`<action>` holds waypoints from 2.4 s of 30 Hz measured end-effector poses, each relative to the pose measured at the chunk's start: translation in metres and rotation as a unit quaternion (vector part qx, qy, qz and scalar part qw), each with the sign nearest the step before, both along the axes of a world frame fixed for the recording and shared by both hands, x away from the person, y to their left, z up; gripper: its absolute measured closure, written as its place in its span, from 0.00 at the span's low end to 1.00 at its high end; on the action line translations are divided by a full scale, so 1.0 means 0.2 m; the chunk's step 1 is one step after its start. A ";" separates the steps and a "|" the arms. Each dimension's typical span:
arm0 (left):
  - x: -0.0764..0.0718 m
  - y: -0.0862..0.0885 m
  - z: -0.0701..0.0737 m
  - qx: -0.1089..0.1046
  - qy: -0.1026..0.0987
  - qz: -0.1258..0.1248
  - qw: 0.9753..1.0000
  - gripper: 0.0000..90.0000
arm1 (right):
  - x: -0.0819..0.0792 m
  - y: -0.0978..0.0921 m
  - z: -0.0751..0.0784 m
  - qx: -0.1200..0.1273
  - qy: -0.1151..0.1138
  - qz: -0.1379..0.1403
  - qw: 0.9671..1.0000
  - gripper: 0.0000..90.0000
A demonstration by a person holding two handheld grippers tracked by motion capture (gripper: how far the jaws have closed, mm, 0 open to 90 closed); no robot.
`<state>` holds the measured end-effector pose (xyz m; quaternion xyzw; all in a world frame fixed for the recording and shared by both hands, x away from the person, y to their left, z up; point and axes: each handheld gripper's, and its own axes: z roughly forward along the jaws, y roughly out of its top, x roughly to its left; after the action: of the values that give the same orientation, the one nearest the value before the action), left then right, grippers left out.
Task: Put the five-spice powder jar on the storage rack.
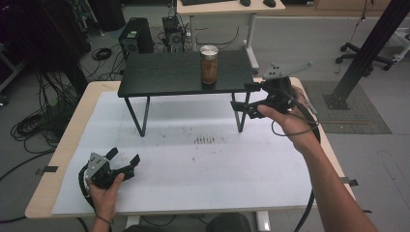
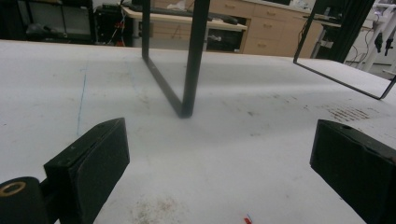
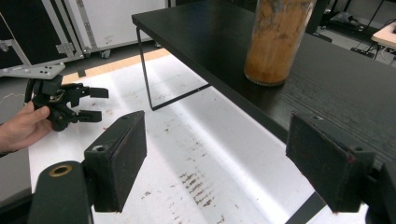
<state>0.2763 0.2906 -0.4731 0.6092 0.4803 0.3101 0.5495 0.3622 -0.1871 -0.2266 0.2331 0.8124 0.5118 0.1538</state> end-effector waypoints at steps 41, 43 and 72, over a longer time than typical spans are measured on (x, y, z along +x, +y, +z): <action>0.01 -0.01 0.00 0.007 0.007 0.001 1.000 0.06 | -0.21 -0.17 -0.33 0.000 0.010 -0.036 0.999 0.21; 0.01 -0.01 0.00 0.010 0.007 0.000 1.000 0.06 | -0.22 -0.17 -0.35 0.000 0.012 -0.037 0.999 0.21; 0.01 -0.01 0.00 0.012 0.008 0.002 1.000 0.06 | -0.30 -0.25 -0.53 -0.005 0.003 -0.061 0.998 0.17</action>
<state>0.2775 0.2882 -0.4727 0.6174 0.4816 0.3121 0.5380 0.3026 -0.2371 -0.3334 0.2834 0.7996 0.4968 0.1833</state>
